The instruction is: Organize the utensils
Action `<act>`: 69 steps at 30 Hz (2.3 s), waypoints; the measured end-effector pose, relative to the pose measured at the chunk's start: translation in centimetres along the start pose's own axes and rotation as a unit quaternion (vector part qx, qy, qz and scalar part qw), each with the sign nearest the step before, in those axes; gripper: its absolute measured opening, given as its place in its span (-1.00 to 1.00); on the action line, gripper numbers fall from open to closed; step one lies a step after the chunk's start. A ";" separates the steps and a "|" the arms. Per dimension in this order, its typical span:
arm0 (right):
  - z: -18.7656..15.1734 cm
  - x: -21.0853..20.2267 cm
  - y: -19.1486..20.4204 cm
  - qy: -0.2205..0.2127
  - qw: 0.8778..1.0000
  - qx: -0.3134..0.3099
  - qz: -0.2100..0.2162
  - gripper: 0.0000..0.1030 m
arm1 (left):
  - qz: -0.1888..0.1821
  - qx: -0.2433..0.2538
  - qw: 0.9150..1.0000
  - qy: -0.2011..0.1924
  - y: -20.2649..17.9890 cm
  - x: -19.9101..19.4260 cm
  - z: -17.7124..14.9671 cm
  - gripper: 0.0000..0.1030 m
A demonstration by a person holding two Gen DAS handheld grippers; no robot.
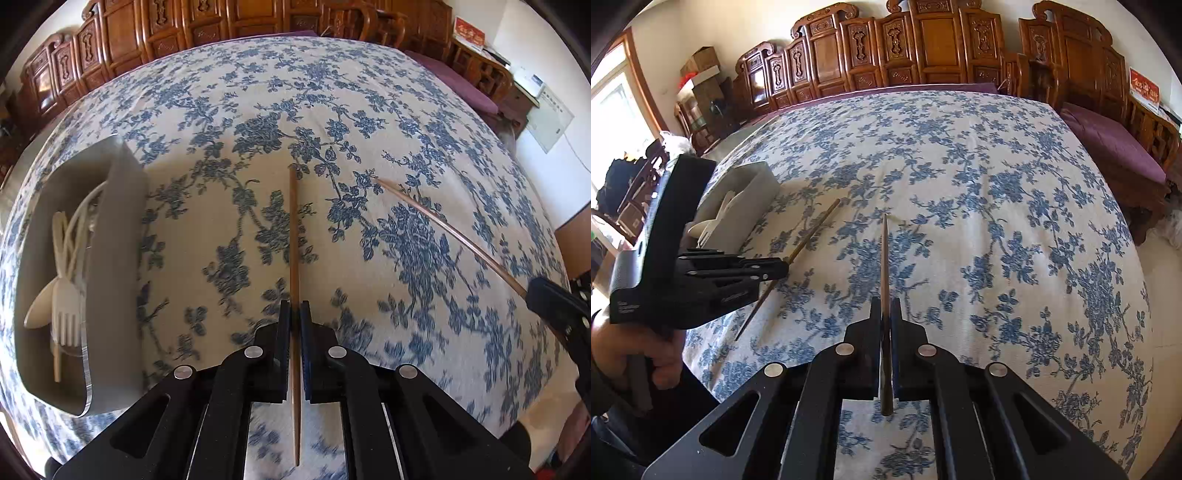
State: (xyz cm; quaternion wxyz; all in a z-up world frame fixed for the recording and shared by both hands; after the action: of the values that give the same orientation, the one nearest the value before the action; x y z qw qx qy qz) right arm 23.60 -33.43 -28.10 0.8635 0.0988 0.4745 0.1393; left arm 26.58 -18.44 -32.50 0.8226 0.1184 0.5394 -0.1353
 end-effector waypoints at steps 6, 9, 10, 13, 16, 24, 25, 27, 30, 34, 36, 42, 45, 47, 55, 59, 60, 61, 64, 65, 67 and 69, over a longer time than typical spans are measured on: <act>0.3 0.0 1.5 -0.005 1.000 -0.006 -0.005 -0.89 | -0.007 0.016 1.000 -0.024 1.2 -2.7 -0.6 -0.92; 0.7 -0.2 2.1 -0.011 1.000 0.002 -0.004 -0.89 | -0.012 0.014 0.999 -0.038 2.3 -4.3 -0.6 -0.92; 0.8 -0.2 2.3 -0.013 1.000 0.003 -0.004 -0.89 | -0.014 0.014 0.999 -0.043 2.7 -4.8 -0.6 -0.92; 1.2 -0.3 3.2 -0.017 1.000 0.004 -0.004 -0.89 | -0.013 0.015 0.998 -0.056 3.8 -6.2 -0.5 -0.92; 1.5 -0.3 3.9 -0.020 1.000 0.005 -0.006 -0.90 | -0.013 0.011 0.998 -0.066 5.0 -7.3 -0.6 -0.92; 2.4 -0.6 6.0 -0.032 0.999 -0.008 -0.012 -0.90 | -0.010 -0.004 0.996 -0.085 8.6 -9.5 -1.4 -0.92; 2.6 -0.7 6.2 -0.034 0.999 -0.010 -0.012 -0.90 | -0.009 -0.005 0.996 -0.086 8.9 -9.6 -1.4 -0.92; 2.9 -0.9 6.8 -0.036 0.999 -0.015 -0.011 -0.90 | -0.007 -0.008 0.996 -0.088 9.8 -9.8 -1.6 -0.92; 3.2 -1.1 7.6 -0.039 0.999 -0.020 -0.009 -0.90 | -0.004 -0.015 0.996 -0.088 11.3 -9.9 -1.6 -0.92; 3.7 -1.5 8.5 -0.044 0.999 -0.029 -0.009 -0.90 | -0.003 -0.016 0.996 -0.084 12.8 -9.5 -1.7 -0.92; 4.0 -1.8 8.9 -0.049 0.998 -0.031 -0.008 -0.90 | -0.002 -0.014 0.997 -0.080 13.3 -9.2 -1.8 -0.92; 4.7 -2.7 9.7 -0.057 0.998 -0.036 -0.002 -0.90 | 0.000 -0.015 0.998 -0.057 14.8 -7.0 -2.1 -0.92; 4.9 -3.0 10.0 -0.059 0.997 -0.039 0.001 -0.90 | -0.001 -0.014 0.999 -0.045 15.1 -6.0 -2.1 -0.92; 5.0 -3.1 10.2 -0.060 0.997 -0.040 0.003 -0.90 | -0.002 -0.012 0.999 -0.038 15.3 -5.4 -2.1 -0.92; 5.0 -2.7 10.5 -0.056 0.998 -0.042 0.008 -0.90 | -0.010 -0.005 1.000 -0.023 15.4 -3.7 -1.4 -0.92; 5.0 -2.5 10.7 -0.052 0.998 -0.043 0.012 -0.90 | -0.012 -0.006 1.000 -0.020 15.7 -3.2 -1.1 -0.92; 5.1 -2.4 10.8 -0.051 0.998 -0.044 0.014 -0.90 | -0.012 -0.006 1.000 -0.020 15.8 -3.1 -1.0 -0.92; 5.1 -2.3 10.9 -0.051 0.998 -0.045 0.015 -0.90 | -0.013 -0.007 1.000 -0.020 15.9 -3.0 -0.9 -0.92; 5.2 -2.1 11.4 -0.049 0.997 -0.047 0.020 -0.90 | -0.012 -0.008 1.000 -0.019 16.1 -2.8 -0.8 -0.92; 5.3 -1.9 11.7 -0.048 0.997 -0.049 0.022 -0.90 | -0.013 -0.008 1.000 -0.019 16.1 -2.8 -0.8 -0.92; 5.4 -1.7 12.2 -0.048 0.997 -0.051 0.026 -0.90 | -0.014 -0.006 1.000 -0.017 16.0 -2.8 -0.8 -0.92; 5.5 -1.4 12.9 -0.046 0.997 -0.055 0.030 -0.90 | -0.015 -0.004 1.000 -0.020 15.9 -3.1 -0.9 -0.92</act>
State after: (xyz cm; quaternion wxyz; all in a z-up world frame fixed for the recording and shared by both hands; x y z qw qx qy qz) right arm 25.63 -22.02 -20.15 0.8842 0.0712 0.4224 0.1863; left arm 30.24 -2.97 -29.22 0.8314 0.1045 0.5254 -0.1480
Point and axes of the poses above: each gripper's, at about its wrist camera, not at the fingertips, and x roughly the way its jaws point, y to its left, z to its top, the point moved 8 cm from there along x, roughly the way its jaws point, and after that the axes turned 11 degrees about x, right-handed, at the moved point
